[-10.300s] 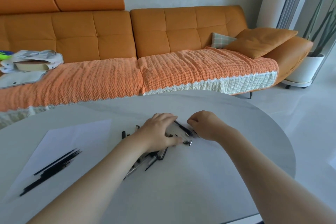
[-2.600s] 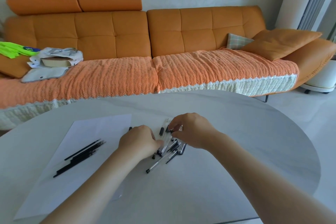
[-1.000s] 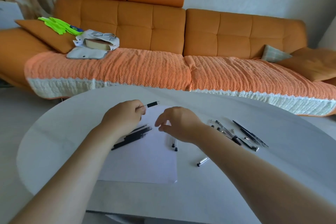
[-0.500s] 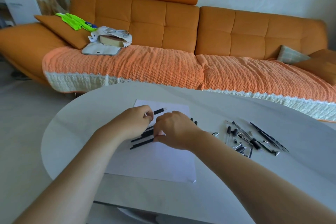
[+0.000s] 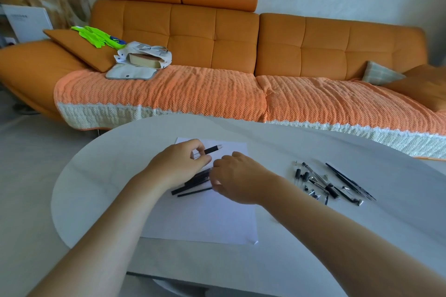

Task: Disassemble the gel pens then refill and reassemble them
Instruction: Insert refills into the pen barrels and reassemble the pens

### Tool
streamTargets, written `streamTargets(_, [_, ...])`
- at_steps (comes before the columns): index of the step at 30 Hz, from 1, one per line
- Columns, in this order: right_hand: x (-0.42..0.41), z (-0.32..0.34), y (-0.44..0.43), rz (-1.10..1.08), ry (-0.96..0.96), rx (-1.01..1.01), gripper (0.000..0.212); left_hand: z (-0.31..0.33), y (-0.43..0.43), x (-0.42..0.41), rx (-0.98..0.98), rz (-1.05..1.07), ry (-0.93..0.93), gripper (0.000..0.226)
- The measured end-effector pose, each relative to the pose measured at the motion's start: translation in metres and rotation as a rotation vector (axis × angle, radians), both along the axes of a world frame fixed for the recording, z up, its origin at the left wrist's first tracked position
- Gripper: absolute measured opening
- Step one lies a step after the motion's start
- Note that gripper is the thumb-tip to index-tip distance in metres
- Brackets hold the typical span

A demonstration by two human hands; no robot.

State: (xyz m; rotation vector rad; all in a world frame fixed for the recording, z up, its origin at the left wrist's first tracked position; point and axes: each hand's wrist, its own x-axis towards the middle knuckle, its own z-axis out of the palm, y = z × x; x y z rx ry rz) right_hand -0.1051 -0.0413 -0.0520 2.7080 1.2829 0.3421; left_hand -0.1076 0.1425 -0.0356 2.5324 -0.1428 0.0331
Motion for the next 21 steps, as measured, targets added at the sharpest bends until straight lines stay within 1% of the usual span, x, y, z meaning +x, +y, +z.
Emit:
streamTargets(1, [-0.001,0.000,-0.005,-0.019,0.027,0.015,0.024,0.000,-0.001,0.000,0.004,-0.003,0.001,0.015])
streamTargets(4, [-0.006,0.000,-0.014,-0.094,0.209,0.111,0.019,0.000,-0.007,0.002,0.047,-0.034,0.021,0.015])
streamTargets(5, [-0.006,-0.001,-0.015,-0.116,0.238,0.148,0.018,0.000,-0.009,0.002,0.058,-0.043,0.029,0.015])
streamTargets(8, [-0.006,-0.004,-0.013,-0.156,0.199,0.240,0.019,-0.002,-0.012,0.005,0.063,-0.051,0.043,0.015])
streamTargets(10, [-0.004,-0.006,-0.009,-0.133,0.162,0.263,0.018,-0.003,-0.008,0.006,0.081,-0.029,0.042,0.012])
streamTargets(15, [0.001,-0.004,0.004,-0.119,0.226,0.197,0.015,-0.007,0.007,0.004,0.066,-0.002,0.067,0.012])
streamTargets(19, [0.007,0.004,0.011,-0.160,0.288,0.037,0.020,-0.009,0.013,0.002,0.017,-0.045,0.108,0.012])
streamTargets(21, [0.009,0.006,0.013,-0.126,0.237,-0.045,0.022,-0.008,0.015,0.001,0.001,-0.043,0.112,0.012])
